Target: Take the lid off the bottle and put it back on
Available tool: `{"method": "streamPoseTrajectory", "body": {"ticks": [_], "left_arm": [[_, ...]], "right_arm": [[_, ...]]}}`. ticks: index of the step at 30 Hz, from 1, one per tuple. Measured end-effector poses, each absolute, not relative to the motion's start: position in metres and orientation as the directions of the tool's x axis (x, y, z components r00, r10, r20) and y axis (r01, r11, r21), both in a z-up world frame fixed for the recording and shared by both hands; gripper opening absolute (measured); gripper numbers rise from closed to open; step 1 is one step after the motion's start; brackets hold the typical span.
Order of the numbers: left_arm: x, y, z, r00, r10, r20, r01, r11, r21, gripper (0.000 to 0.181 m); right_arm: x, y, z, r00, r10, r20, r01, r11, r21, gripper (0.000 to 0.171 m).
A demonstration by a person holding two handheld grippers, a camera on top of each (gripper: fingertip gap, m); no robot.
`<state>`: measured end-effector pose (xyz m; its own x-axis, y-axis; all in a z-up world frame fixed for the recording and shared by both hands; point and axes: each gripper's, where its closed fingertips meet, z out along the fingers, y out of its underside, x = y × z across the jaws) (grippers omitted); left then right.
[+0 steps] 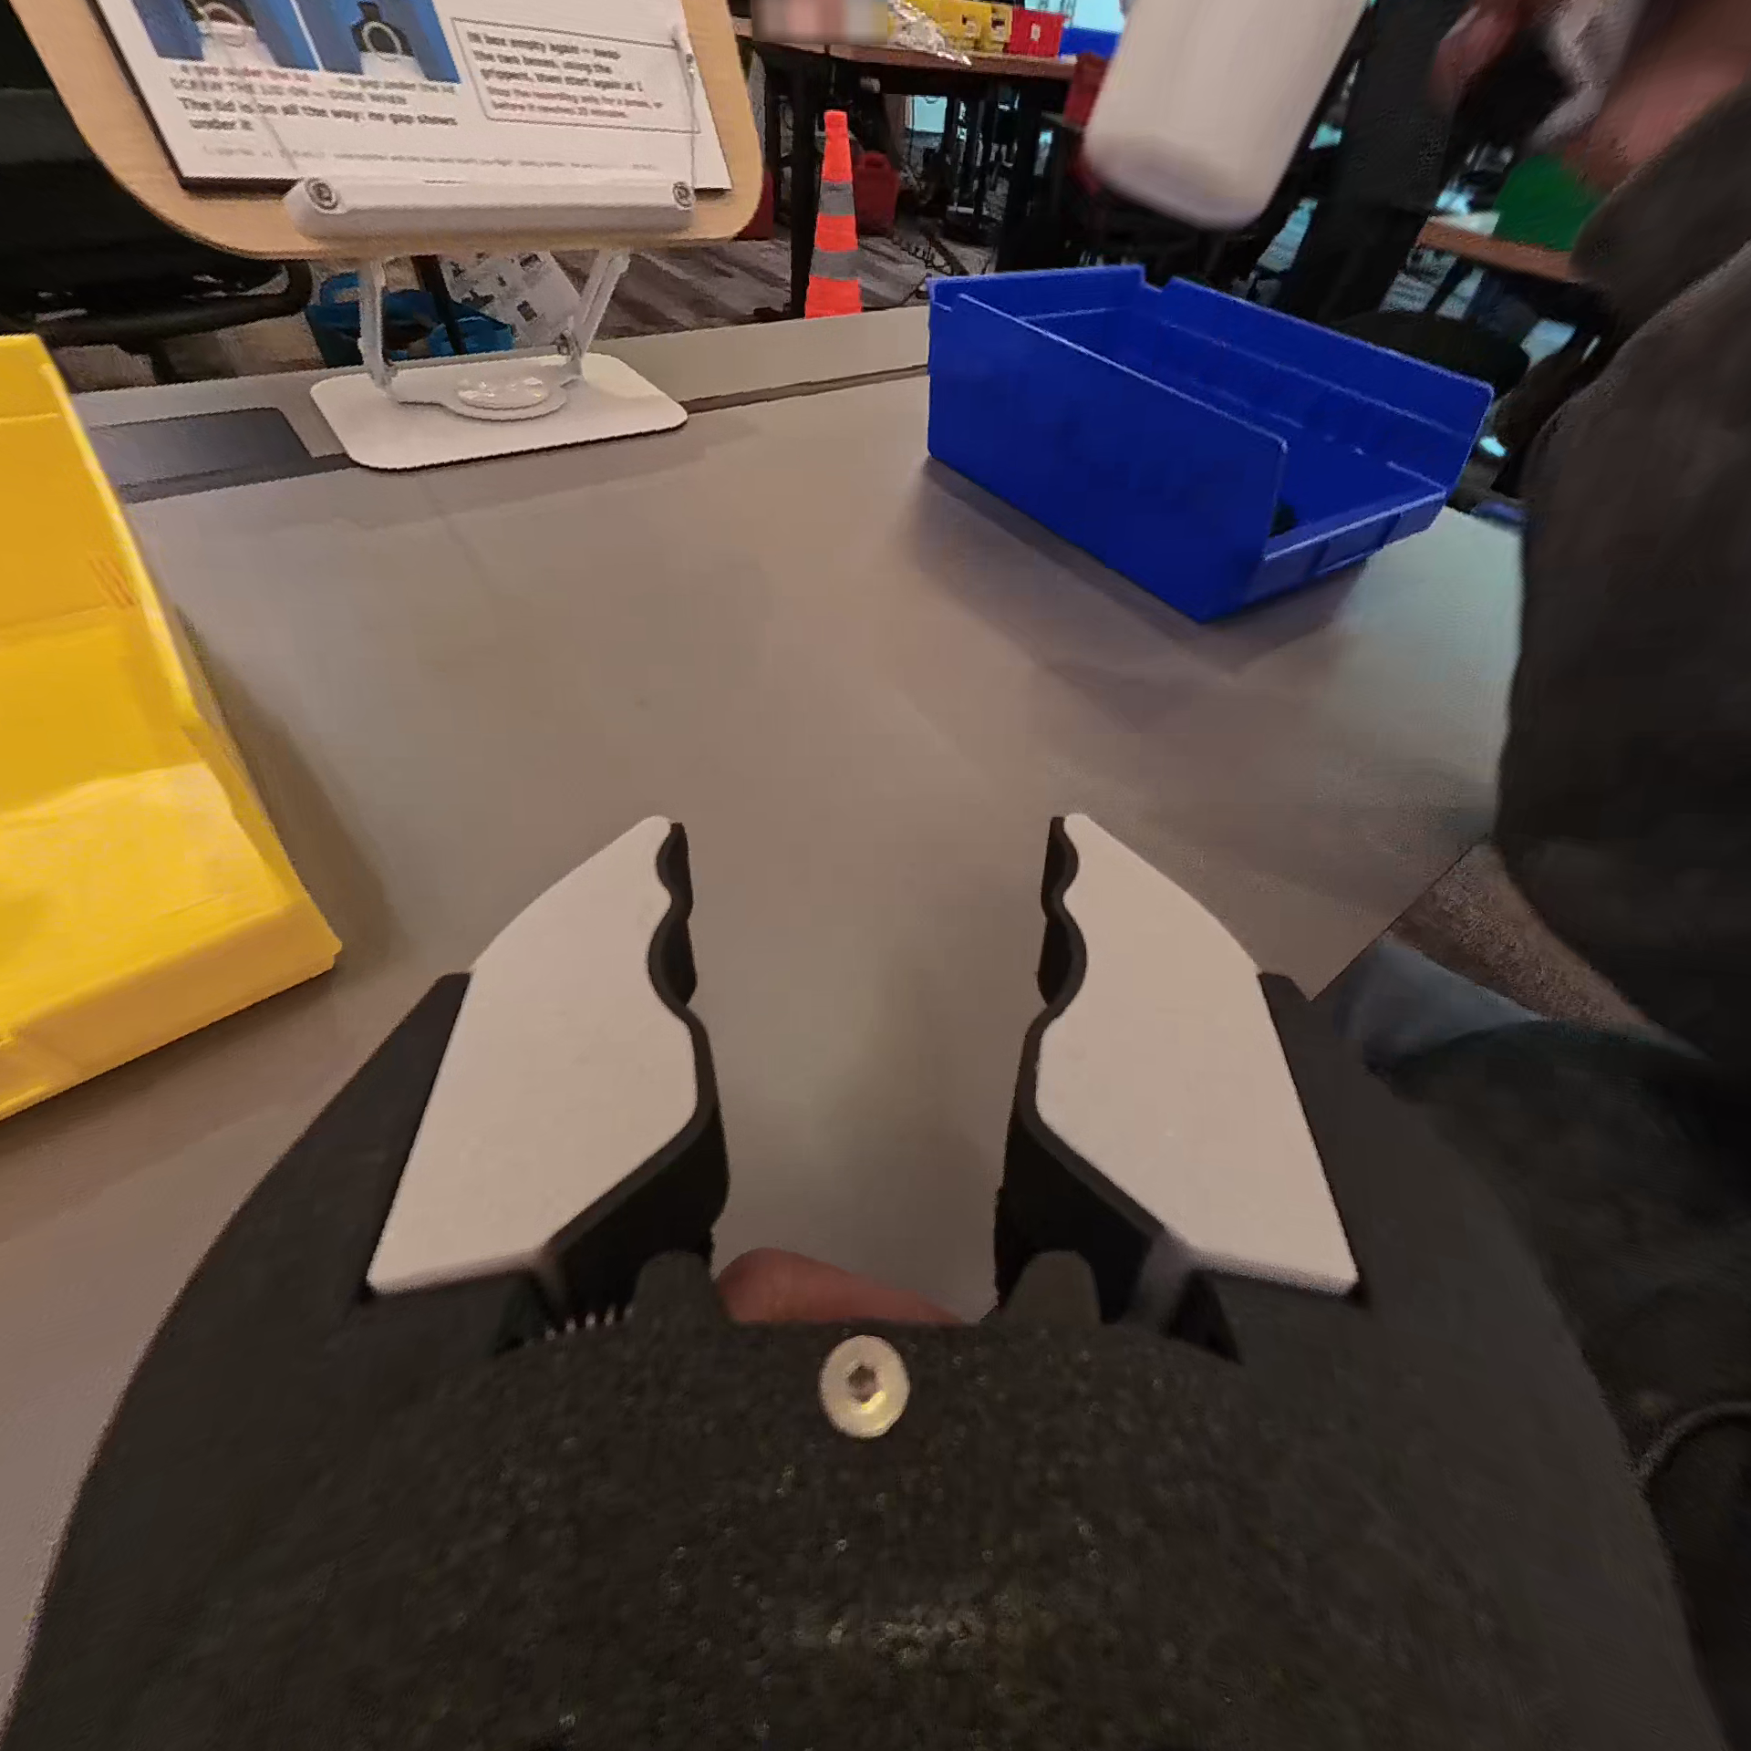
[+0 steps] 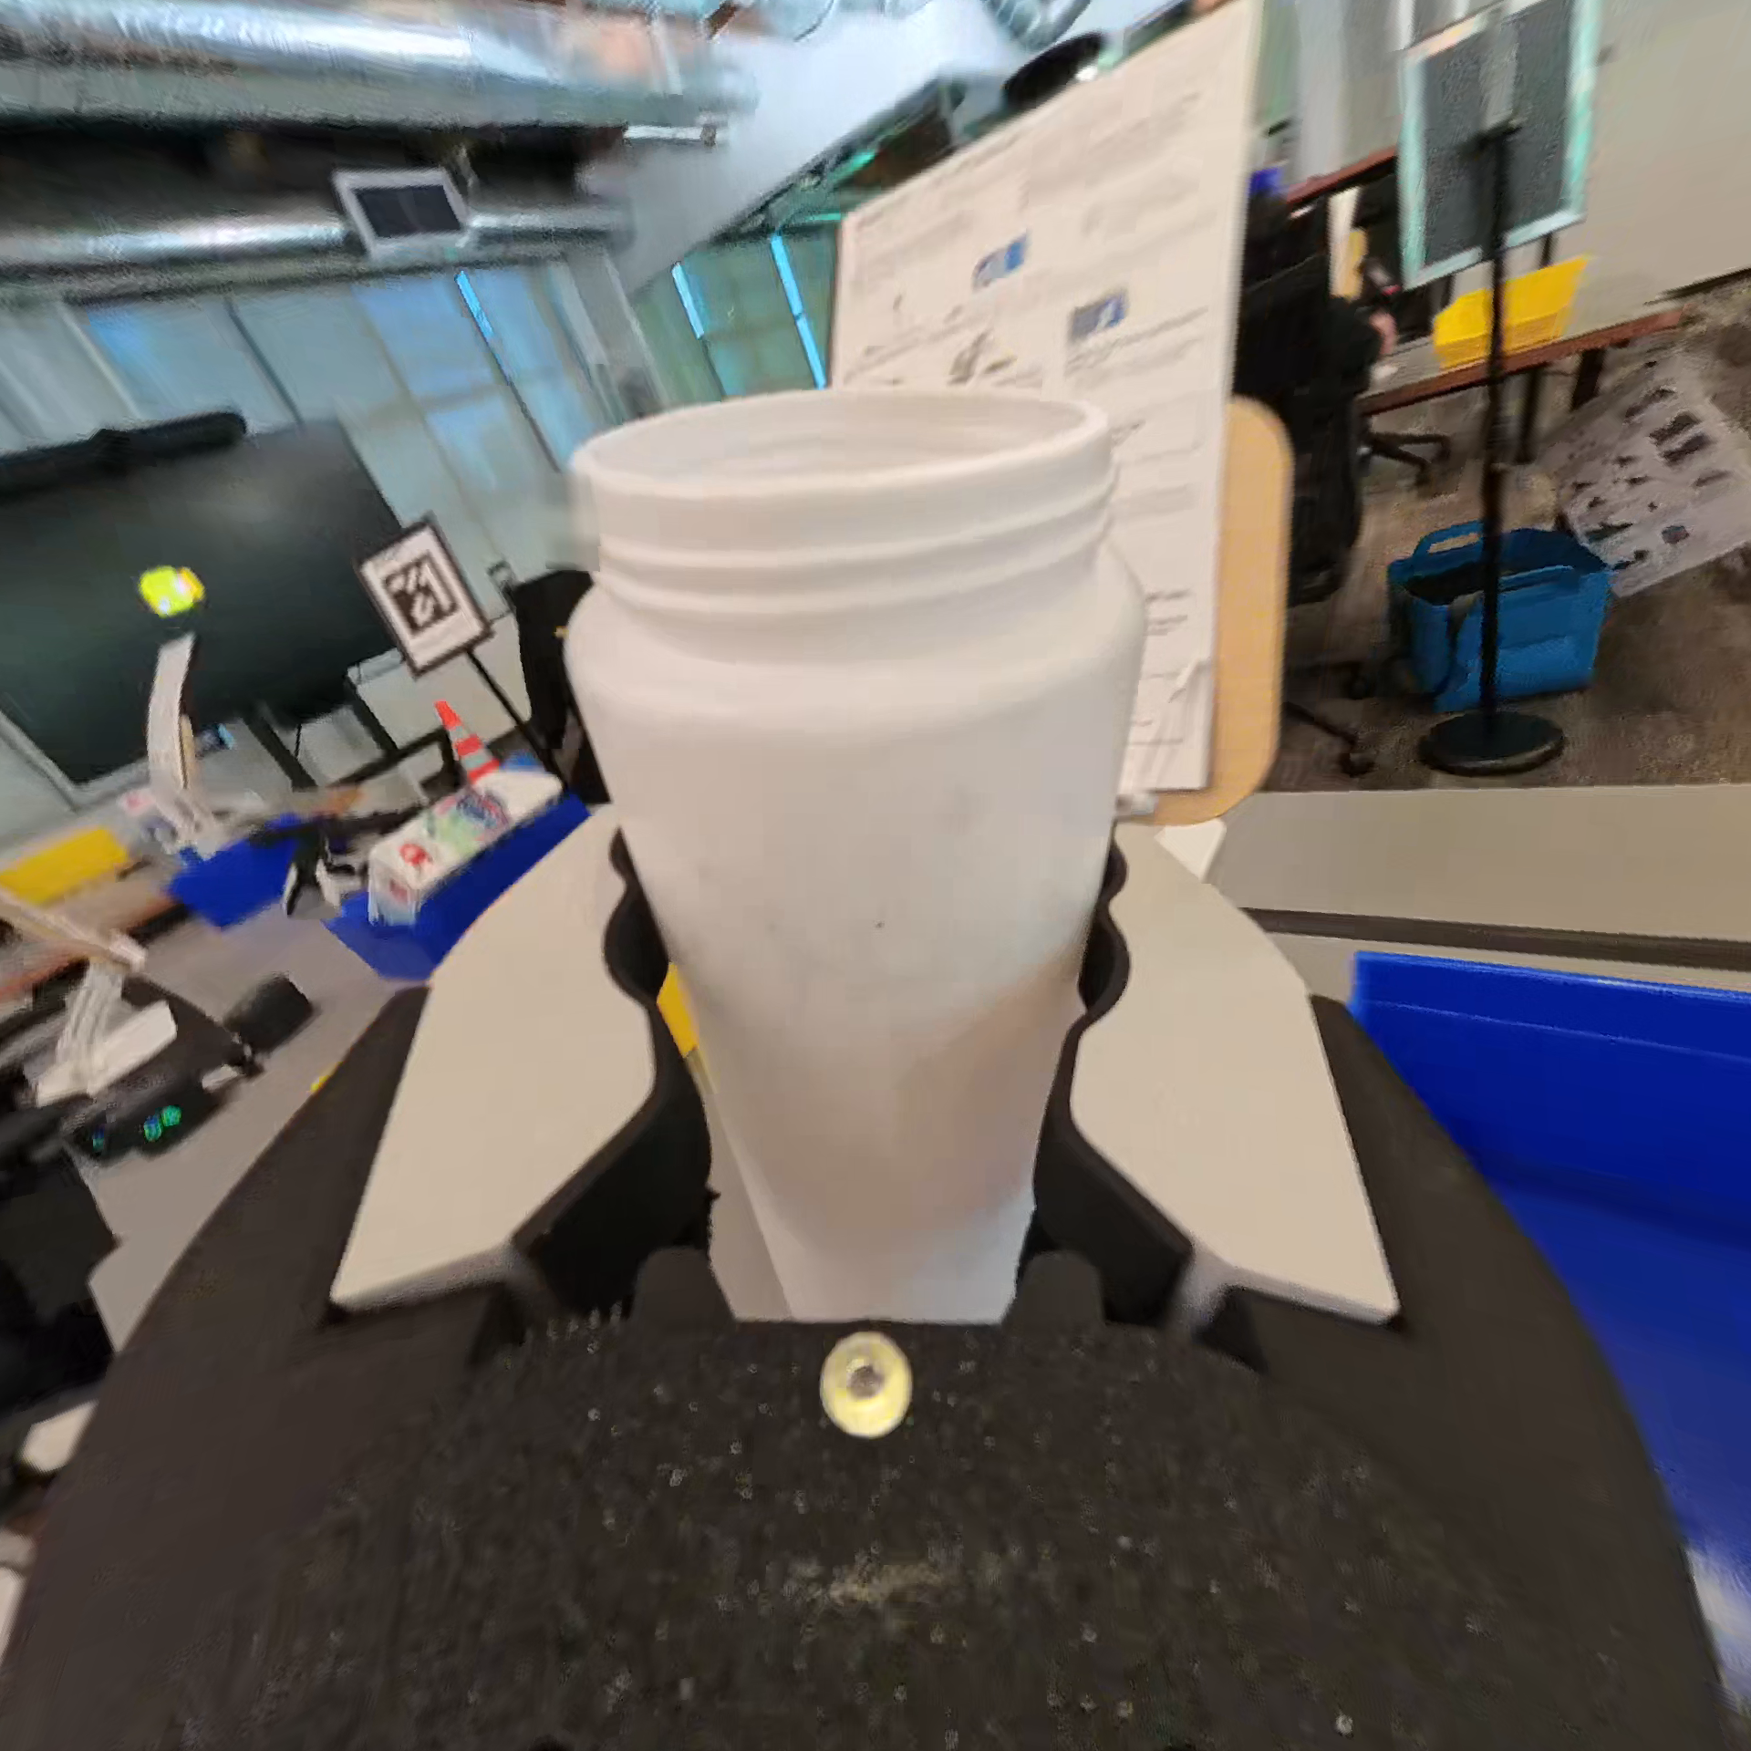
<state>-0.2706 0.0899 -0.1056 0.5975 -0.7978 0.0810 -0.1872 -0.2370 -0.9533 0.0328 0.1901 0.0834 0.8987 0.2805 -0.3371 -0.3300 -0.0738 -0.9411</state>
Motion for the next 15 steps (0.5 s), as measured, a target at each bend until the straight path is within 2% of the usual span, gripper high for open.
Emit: {"method": "streamPoseTrajectory", "body": {"ticks": [2, 5, 7, 10, 12, 15], "left_arm": [[-0.266, 0.086, -0.104, 0.585, -0.810, 0.043, -0.209, -0.202, -0.957, 0.071], [-0.258, 0.079, -0.104, 0.552, -0.834, 0.031, -0.222, -0.182, -0.958, 0.071], [-0.255, 0.077, -0.108, 0.536, -0.841, 0.074, -0.213, -0.220, -0.952, 0.071], [-0.254, 0.078, -0.110, 0.522, -0.839, 0.154, -0.183, -0.287, -0.940, 0.071], [-0.255, 0.080, -0.108, 0.520, -0.834, 0.187, -0.160, -0.309, -0.937, 0.071], [-0.258, 0.082, -0.108, 0.523, -0.826, 0.209, -0.145, -0.328, -0.933, 0.071]], "right_arm": [[0.081, 0.177, 0.099, 0.913, 0.199, -0.356, -0.348, -0.074, -0.935, 0.088], [0.145, 0.178, 0.073, 0.909, 0.040, -0.416, -0.395, -0.243, -0.886, 0.087], [0.172, 0.187, 0.030, 0.866, -0.063, -0.496, -0.477, -0.401, -0.782, 0.087], [0.177, 0.196, -0.050, 0.800, -0.173, -0.575, -0.539, -0.629, -0.560, 0.088], [0.176, 0.200, -0.094, 0.771, -0.244, -0.589, -0.554, -0.712, -0.432, 0.088], [0.176, 0.211, -0.133, 0.742, -0.331, -0.583, -0.578, -0.757, -0.306, 0.088]]}}
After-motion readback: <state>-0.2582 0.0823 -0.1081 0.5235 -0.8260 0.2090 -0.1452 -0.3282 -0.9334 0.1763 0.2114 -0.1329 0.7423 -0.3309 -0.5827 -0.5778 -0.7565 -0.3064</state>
